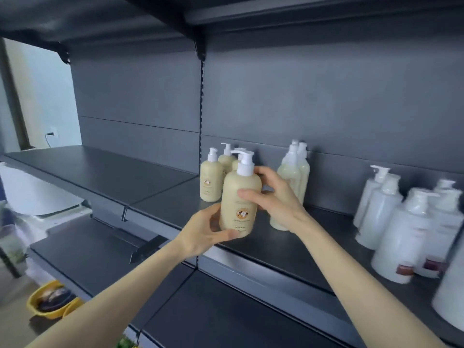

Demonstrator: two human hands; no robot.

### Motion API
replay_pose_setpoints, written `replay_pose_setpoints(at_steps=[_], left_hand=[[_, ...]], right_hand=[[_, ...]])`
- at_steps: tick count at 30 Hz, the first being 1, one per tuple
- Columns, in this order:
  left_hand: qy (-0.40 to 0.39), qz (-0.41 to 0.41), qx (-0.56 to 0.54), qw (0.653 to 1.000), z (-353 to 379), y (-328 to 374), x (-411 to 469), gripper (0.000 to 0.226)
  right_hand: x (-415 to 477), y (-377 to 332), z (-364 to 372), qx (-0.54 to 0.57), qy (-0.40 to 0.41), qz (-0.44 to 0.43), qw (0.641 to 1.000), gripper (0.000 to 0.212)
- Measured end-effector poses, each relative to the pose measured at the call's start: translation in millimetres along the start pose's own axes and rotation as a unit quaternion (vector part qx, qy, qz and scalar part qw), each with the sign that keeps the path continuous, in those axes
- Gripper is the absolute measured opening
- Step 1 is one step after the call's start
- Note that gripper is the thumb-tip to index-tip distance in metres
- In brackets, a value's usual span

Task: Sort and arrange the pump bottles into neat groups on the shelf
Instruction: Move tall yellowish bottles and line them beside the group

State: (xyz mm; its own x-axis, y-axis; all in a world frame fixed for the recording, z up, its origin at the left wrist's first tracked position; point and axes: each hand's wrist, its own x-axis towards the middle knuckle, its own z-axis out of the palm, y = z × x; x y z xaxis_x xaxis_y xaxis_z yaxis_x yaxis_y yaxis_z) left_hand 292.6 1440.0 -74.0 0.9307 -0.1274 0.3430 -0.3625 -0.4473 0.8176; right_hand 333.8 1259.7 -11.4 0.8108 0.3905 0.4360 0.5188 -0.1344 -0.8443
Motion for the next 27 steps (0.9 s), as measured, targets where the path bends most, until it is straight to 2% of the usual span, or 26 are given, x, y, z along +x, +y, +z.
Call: replay_pose_setpoints(at_steps=[9,16,21,27], left_hand=[[-0.043,-0.022,0.052,0.997,-64,-77,66,0.05],[-0.119,0.015,0.054,0.991,-92,-119,109,0.05],[-0.184,0.048,0.033,0.981,-103,-140,132,0.059],[-0.188,0.068,0.002,0.98,-102,-152,136,0.059]], right_hand=[[86,48,57,-0.002,0.016,0.03,0.999,0.051],[112,66,87,-0.007,0.096,0.053,0.994,0.045],[117,74,106,-0.046,0.17,0.059,0.983,0.048],[121,75,120,-0.085,0.197,0.082,0.973,0.045]])
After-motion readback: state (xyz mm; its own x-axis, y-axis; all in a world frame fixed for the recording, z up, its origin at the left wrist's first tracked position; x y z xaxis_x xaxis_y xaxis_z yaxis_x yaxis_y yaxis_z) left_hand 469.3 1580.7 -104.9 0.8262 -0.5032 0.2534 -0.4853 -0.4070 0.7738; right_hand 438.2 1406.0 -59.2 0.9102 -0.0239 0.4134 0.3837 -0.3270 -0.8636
